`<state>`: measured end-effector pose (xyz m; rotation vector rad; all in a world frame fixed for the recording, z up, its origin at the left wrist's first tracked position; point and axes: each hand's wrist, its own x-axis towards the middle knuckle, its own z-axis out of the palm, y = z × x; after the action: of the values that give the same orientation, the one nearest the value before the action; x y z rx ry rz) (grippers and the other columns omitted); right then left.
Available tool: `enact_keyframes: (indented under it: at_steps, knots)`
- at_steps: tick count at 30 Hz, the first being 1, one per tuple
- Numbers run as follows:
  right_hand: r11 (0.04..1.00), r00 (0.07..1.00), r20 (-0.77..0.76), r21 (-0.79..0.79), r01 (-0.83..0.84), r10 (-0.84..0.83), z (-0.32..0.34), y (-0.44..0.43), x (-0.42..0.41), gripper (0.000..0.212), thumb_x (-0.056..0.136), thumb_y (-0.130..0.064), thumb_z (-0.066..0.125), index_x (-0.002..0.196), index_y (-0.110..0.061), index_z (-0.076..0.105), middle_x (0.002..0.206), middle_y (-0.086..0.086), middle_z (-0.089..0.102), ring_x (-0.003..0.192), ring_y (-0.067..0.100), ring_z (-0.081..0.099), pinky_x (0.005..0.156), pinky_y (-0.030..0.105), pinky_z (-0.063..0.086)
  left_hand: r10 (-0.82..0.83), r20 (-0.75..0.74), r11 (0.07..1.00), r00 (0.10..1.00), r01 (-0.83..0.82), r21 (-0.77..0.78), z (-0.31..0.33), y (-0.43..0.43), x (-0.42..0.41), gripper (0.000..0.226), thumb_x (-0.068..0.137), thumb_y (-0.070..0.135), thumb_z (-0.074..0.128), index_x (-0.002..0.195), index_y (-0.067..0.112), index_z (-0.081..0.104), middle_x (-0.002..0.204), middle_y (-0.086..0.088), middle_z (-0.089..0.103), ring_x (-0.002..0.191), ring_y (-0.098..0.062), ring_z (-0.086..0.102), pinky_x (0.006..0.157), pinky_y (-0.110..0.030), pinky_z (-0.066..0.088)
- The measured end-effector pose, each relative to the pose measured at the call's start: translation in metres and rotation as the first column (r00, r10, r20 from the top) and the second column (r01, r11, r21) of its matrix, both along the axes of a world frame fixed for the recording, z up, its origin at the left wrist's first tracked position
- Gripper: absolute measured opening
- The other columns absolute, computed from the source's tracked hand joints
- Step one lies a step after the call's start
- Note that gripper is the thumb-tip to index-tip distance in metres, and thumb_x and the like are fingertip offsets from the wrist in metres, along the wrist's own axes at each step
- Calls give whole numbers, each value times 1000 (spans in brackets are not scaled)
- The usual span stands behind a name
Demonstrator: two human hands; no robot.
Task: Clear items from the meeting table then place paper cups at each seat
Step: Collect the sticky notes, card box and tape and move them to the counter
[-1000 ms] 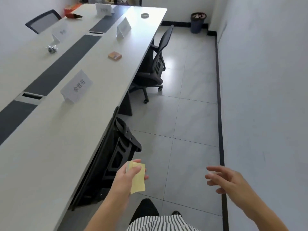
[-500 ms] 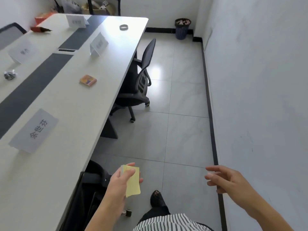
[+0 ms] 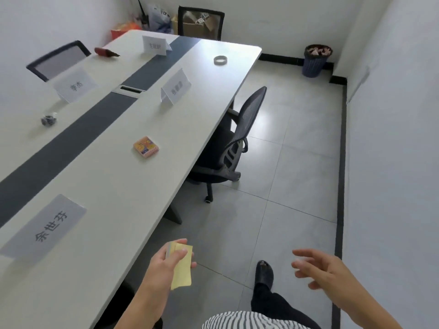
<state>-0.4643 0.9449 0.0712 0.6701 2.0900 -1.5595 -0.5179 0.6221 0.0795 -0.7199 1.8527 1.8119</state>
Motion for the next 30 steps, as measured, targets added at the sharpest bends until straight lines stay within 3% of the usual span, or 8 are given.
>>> enact_keyframes:
  at_steps: [3,8,11,14,19,24,28,30]
  knots:
    - [996,996,-22,18,-83,83,9,26,-82,19,90,-28,64,109,-26,65,95,-3,76,85,11,72,72,27,55,75,-2,997,997,-75,-9,5,21,-41,19,91,11,57,105,18,68,101,-19,72,84,-33,73,77,-43,52]
    - [961,960,-67,52,-270,273,27,34,-212,17,90,-24,64,106,-25,67,93,-3,76,84,11,72,73,30,54,218,-41,976,975,-218,12,18,30,-91,19,90,17,60,106,24,67,99,-12,74,89,-31,73,63,-36,51]
    - [933,930,-76,38,-357,359,31,12,-268,15,90,-22,64,104,-25,68,92,-2,77,83,10,72,71,28,51,342,-20,940,940,-342,16,18,19,-102,21,86,20,66,107,23,67,101,-14,73,90,-32,72,66,-36,50]
    - [883,881,-49,28,-469,470,23,-24,-312,16,91,-24,63,106,-25,67,94,-1,76,85,11,72,72,28,51,456,24,890,890,-456,2,8,0,-112,19,91,16,59,107,20,67,102,-16,72,91,-33,71,65,-35,50]
    - [812,812,-25,30,-582,583,14,-95,-367,17,92,-27,63,108,-27,66,95,-2,75,85,7,72,73,27,51,550,32,835,835,-550,18,-2,-47,-154,19,92,16,57,109,18,65,102,-18,72,94,-35,70,68,-39,51]
    - [701,703,-1,77,-709,711,8,-164,-424,20,91,-28,63,111,-25,65,92,-2,74,85,8,71,70,25,52,598,-2,800,801,-597,52,0,-93,-204,20,92,16,57,110,18,65,104,-17,71,93,-33,69,85,-47,49]
    - [581,595,33,179,-794,803,-3,-215,-477,27,89,-30,65,115,-20,63,97,-1,71,54,-3,60,49,18,45,644,11,763,765,-643,71,5,-115,-222,20,92,16,57,110,18,65,106,-18,70,95,-33,69,95,-53,46]
    - [443,485,61,322,-837,872,-15,-246,-507,36,88,-35,66,120,-22,59,109,-2,68,73,0,66,61,22,52,690,35,720,723,-691,70,5,-121,-224,20,92,15,57,110,18,65,107,-20,70,96,-34,69,96,-53,45]
